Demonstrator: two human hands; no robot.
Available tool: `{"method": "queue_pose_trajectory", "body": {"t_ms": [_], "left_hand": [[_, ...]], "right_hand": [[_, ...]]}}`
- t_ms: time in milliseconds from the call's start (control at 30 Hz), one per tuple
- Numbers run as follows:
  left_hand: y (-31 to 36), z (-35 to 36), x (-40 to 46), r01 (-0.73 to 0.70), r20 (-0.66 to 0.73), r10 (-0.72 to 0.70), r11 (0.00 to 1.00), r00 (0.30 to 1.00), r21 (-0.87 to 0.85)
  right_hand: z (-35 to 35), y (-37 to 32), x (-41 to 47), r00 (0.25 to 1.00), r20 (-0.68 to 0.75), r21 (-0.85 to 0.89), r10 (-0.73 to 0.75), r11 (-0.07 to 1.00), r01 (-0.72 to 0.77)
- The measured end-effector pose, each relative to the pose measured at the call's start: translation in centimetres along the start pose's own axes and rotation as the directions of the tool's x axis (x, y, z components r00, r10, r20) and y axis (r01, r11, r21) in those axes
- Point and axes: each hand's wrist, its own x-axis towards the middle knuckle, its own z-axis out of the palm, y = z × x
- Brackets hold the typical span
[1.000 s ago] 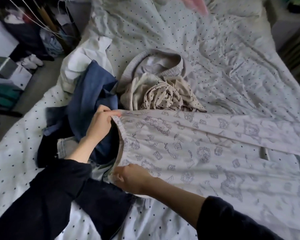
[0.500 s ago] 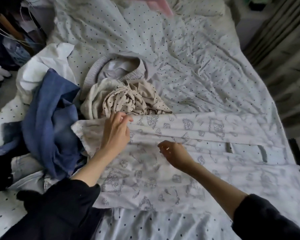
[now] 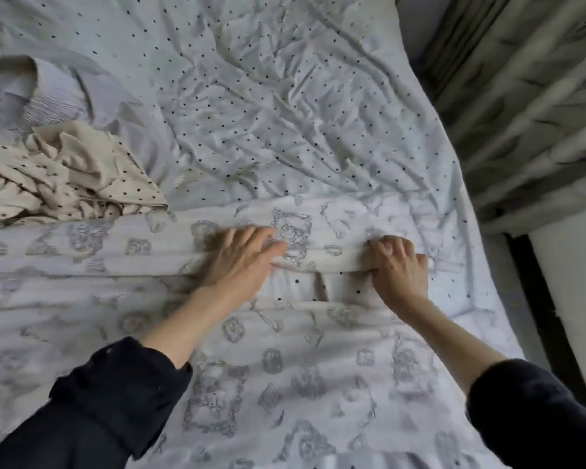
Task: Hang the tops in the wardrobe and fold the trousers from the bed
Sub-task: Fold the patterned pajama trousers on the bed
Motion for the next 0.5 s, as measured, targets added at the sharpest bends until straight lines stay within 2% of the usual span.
{"method": "queue_pose_trajectory", "body": {"t_ms": [100,167,267,400,500], "left_hand": [[1.7,-0.5,2.3,0.005,-0.212,-0.01,1.0,0.977,-0.023],[1.6,-1.2,3.4,0.056,-0.302,-0.077,0.995,0.95,-0.077],[0.5,-2.9,5.9,0.166,-0.316,-0.199,0.978,0.928,-0.129],[-2.6,-5.3,11.6,0.281,-0.363,-0.3,0.954,0.882,-0.106],[-5.2,-5.5,15.1,0.406,-0.333,-0.405,0.911,0.852,-0.07]], "right_hand": [[-0.5,3.4,2.8,0.989,-0.15,0.064,-0.002,0.998,0.012],[-1.9,4.7,4.5,0.974,-0.227,0.106,0.02,0.994,0.005],[-4.2,5.2,7.6,0.966,-0.257,0.031,-0.006,0.999,0.015],[-8.3,4.0,14.0,0.953,-0.301,0.016,-0.026,0.999,0.032],[-10.0,2.4,19.1,0.958,-0.278,0.163,0.068,0.986,-0.022]]}}
